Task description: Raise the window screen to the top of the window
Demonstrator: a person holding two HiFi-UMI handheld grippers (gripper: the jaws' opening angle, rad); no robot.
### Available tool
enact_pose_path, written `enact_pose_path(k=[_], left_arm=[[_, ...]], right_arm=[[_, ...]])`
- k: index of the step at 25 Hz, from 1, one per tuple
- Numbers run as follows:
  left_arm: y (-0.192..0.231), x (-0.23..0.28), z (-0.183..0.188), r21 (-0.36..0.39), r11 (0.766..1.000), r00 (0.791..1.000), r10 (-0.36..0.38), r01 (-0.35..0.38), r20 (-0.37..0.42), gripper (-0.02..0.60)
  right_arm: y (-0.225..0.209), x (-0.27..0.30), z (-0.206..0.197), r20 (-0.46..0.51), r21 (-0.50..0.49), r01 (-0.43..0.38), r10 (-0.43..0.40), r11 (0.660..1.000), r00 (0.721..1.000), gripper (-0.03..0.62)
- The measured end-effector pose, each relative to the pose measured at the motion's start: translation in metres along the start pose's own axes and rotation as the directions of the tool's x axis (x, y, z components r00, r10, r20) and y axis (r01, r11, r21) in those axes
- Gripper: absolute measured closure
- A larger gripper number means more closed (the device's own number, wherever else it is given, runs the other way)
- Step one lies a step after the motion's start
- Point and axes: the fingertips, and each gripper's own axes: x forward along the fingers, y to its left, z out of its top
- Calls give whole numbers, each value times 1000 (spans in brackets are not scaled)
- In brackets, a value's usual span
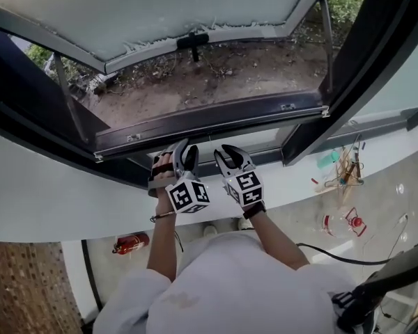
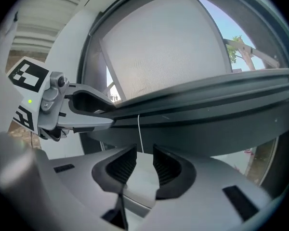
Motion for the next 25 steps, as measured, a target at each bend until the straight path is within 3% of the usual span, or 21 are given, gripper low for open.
enact_pose_path(k=[5,10,15,18,20,23,25], left_arm=[[1,10,-6,44,999,999,-7,9,-43,471],[-4,16,-13,-3,999,998,-32,32,-50,472],[0,17,-16,79,997,998,17,-13,-53,472],[0,17,-16,139,989,997,49,-41,-52,472],[1,17,-17,157,987,998,50,-41,-49,472],[1,17,-17,162,986,998,40,-33,-44,474],[1,17,-17,167,985,998,42,-34,-45,474]], right_arm=[[4,20,-9,-27,-21,-36,35,999,999,499],[3,39,-29,-75,-7,-9,9,1000,997,499],[4,57,-53,-115,29,-8,11,1000,993,502],[3,56,-66,-119,13,-1,3,1000,993,591],[3,56,-70,-111,-7,-10,9,1000,994,591],[-2,53,-96,-194,-26,7,-12,1000,981,592],[-5,47,-133,-291,-9,24,-25,1000,957,592]])
